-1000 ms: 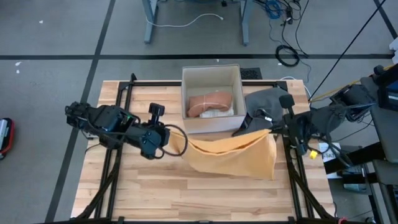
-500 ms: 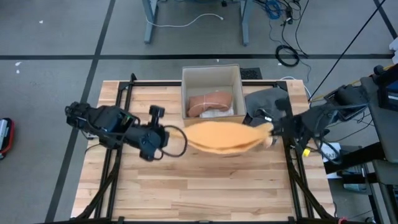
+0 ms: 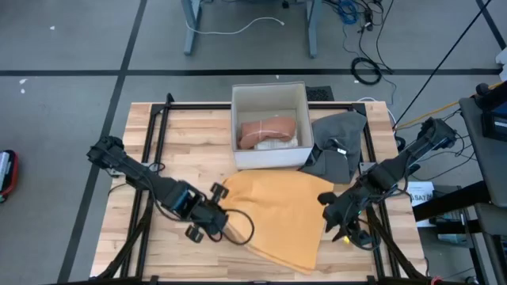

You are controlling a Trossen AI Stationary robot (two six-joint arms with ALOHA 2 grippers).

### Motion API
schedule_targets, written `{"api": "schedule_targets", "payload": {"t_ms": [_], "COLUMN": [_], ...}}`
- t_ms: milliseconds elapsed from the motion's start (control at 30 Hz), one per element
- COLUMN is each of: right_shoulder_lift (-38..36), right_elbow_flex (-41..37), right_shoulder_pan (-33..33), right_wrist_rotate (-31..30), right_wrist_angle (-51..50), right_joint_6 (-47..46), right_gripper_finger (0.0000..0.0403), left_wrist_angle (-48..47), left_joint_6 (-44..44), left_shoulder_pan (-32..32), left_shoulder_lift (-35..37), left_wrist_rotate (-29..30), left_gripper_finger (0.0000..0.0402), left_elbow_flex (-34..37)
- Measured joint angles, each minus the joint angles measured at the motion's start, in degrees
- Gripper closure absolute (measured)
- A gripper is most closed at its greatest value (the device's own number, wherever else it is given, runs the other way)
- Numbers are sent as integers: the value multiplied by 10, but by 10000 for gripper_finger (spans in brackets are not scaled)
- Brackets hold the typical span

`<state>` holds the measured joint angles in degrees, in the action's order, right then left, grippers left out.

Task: Fold towel
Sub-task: Fold the orange towel

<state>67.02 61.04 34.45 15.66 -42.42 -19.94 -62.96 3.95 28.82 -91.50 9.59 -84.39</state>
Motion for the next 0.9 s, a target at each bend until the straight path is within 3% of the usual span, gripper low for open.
{"api": "schedule_targets", "payload": {"t_ms": [133,333,400,533,700,900], "right_shoulder_lift": [0,-1,-1,11,62,167], "right_elbow_flex": [-55,-106,-124,-162,-178,-178], "right_shoulder_pan": [12,8,0,-15,-22,-41], "right_wrist_rotate": [-5,-202,-237,-244,-242,-161], "right_wrist_angle": [77,158,216,353,417,507], "right_joint_6": [-14,56,81,118,145,135], "right_gripper_finger": [250,251,255,260,261,261], "left_wrist_angle": [116,216,228,226,255,300], "left_joint_6": [-5,-29,-58,-114,-153,-169], "left_shoulder_pan": [17,23,19,19,30,31], "left_shoulder_lift": [0,0,0,0,0,0], "left_wrist_rotate": [-15,-14,-9,-1,-3,-50], "left_gripper_finger": [401,401,401,387,369,366], "left_elbow_flex": [84,171,188,214,246,282]}}
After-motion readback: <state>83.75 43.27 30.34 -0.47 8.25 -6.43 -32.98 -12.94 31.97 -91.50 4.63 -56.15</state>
